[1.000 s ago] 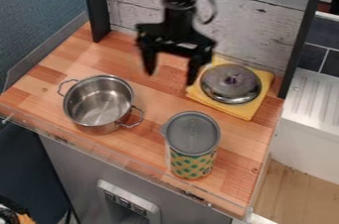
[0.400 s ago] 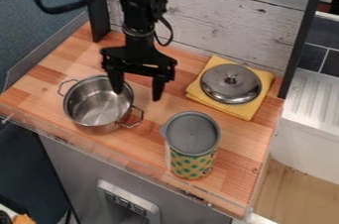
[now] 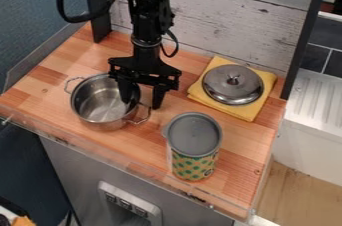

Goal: Move the silver pot to the top left of the table

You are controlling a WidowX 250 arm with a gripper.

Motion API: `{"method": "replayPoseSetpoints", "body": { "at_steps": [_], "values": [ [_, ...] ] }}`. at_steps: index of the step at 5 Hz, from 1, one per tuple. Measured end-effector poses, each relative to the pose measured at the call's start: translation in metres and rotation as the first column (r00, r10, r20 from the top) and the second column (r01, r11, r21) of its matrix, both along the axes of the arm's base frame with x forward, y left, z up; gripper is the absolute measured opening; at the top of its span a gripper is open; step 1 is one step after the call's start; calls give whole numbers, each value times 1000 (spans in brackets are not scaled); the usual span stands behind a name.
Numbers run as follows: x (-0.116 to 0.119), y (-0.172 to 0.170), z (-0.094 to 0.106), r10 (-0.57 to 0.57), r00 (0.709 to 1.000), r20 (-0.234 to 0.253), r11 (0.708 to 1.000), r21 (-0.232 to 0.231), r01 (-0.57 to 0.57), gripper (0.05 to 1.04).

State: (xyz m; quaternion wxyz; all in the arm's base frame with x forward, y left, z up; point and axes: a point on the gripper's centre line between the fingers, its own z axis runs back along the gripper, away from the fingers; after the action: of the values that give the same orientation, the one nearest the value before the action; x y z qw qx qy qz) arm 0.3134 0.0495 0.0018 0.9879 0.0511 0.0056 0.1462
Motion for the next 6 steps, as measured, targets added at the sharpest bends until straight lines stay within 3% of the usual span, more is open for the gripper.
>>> {"method": "replayPoseSetpoints", "body": {
  "at_steps": [1,2,3,4,6],
  "values": [
    [0,-1,4,-15,1000,-4,999,30,15,350],
    [0,-4,26,-21,999,38,998,60,19,147],
    [0,-2,41,-22,998,65,998,54,19,70],
    [16,11,56,-56,995,85,997,54,52,67],
    [40,36,32,-95,995,22,995,38,94,67]
  ]
}}
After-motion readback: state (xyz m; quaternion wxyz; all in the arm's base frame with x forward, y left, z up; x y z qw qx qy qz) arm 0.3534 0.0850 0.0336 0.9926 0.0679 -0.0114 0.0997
